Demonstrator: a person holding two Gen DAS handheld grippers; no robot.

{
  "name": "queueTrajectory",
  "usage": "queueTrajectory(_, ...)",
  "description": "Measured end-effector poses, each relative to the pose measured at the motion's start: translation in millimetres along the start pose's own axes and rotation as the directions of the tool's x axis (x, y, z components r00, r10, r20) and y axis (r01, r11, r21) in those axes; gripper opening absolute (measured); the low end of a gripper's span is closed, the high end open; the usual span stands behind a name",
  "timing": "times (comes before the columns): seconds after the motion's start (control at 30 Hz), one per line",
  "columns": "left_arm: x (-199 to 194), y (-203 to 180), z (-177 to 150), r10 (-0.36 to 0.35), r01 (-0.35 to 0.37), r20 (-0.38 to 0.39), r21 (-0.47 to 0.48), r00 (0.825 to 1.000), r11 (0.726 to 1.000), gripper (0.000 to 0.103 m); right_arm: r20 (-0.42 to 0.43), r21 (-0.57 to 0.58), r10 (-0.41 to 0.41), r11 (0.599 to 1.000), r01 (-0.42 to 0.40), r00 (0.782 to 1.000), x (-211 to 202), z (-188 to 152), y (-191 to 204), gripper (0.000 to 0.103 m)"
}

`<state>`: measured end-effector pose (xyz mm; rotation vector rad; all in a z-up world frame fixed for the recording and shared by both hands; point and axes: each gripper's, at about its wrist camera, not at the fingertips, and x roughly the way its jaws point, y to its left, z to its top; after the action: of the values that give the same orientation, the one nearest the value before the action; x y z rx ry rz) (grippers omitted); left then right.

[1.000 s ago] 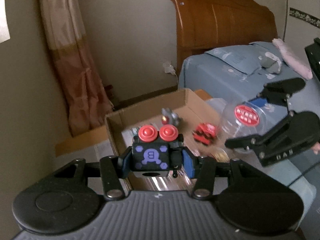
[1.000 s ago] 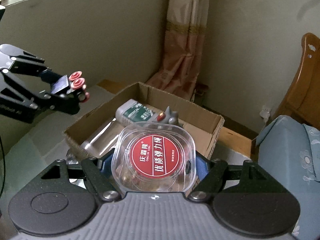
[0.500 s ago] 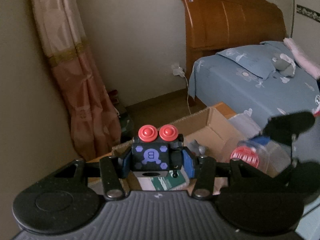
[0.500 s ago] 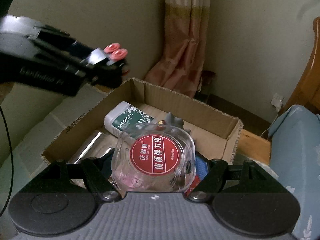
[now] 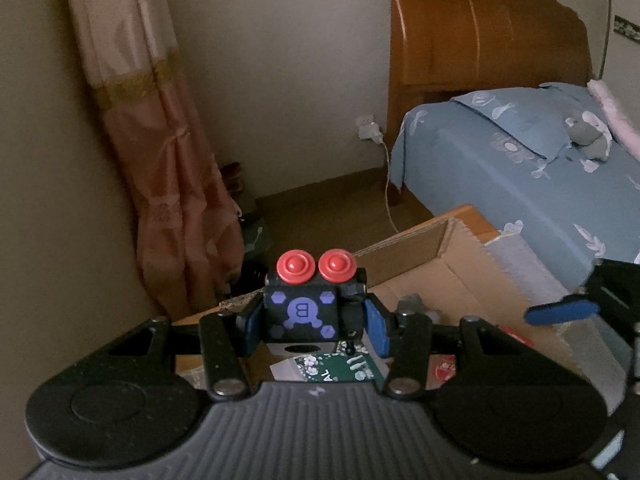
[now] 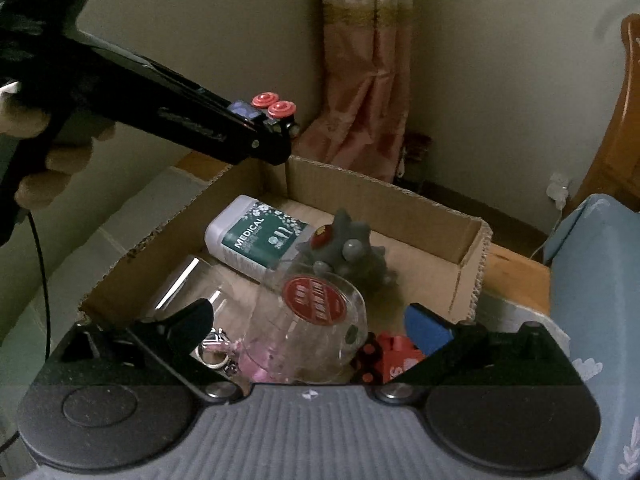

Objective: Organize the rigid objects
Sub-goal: 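Carry the cube and container into the box and open both tools, then move both tools back toward the correction tape and blue egg case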

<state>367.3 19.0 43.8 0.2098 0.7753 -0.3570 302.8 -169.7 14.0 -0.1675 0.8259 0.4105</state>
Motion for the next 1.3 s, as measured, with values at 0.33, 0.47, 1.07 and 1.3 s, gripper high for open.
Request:
queueTrajectory(0.33,13,5,-2,0.018,-0.019,-0.024,-0.036,1.0,0.999,0.082,0.008,-0.016,-0.008,1.0,0.008,1.0,-15,-6,6,0.103)
queueTrajectory(0.47,4,3,-7,0.047,-0.047,-0.003,-0.038,0.999,0.998,0.095,0.012,-0.017,-0.003,1.0,0.003,1.0,-19,-9,9,0.103)
queueTrajectory(1.07,-73,-22,-28,0.067,-0.067,0.047,0.003,0.997,0.998,0.096,0.035,-0.022,-0.042,0.999,0.043,0.999,-68,-37,47,0.103)
queueTrajectory(1.3,-116,-34,-55,0.066,-0.066,0.068,-0.001,0.995,0.998,0.097,0.055,-0.004,-0.037,0.999,0.037,0.998,-90,-55,66,0.103)
